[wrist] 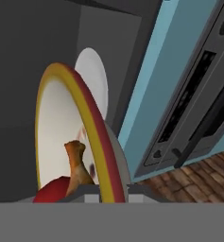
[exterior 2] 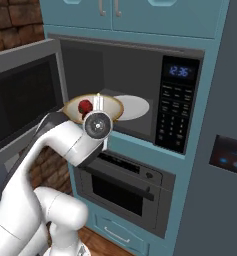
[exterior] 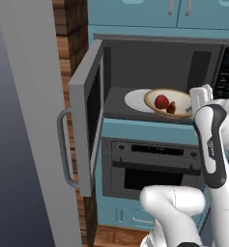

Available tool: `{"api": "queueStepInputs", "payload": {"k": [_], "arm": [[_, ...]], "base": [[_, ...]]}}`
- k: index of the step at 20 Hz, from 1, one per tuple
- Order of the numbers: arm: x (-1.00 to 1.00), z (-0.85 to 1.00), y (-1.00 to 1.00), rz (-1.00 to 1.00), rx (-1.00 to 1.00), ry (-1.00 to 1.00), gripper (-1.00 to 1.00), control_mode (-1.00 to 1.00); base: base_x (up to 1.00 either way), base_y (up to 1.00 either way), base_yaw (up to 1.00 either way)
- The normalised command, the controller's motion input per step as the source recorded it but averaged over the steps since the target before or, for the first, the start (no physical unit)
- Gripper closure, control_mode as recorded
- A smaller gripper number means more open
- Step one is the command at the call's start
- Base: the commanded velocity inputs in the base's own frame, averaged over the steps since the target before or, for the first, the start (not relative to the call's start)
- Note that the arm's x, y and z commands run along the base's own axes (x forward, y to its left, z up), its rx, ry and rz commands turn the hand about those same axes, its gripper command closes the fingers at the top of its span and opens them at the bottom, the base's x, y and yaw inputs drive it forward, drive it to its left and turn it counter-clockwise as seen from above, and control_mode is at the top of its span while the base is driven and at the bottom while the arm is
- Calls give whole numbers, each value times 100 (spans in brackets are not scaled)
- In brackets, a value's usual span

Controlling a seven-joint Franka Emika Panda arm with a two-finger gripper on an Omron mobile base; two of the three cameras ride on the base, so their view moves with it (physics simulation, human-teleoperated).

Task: Place the bowl containing the chicken drumstick and tomato in the microwave. Close the microwave door and press the start button to microwave the meal.

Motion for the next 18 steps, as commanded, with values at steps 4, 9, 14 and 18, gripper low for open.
{"api": "queueStepInputs", "payload": {"k": [4, 9, 14, 18], "arm": [[47, 0, -4, -3, 0, 9, 100, -100], [58, -2, -5, -2, 0, 0, 100, -100], [61, -27, -4, -2, -1, 1, 100, -100], [61, -41, -10, -2, -2, 3, 100, -100]], "base": [[0, 0, 0], [0, 0, 0], [0, 0, 0], [0, 0, 0]]}}
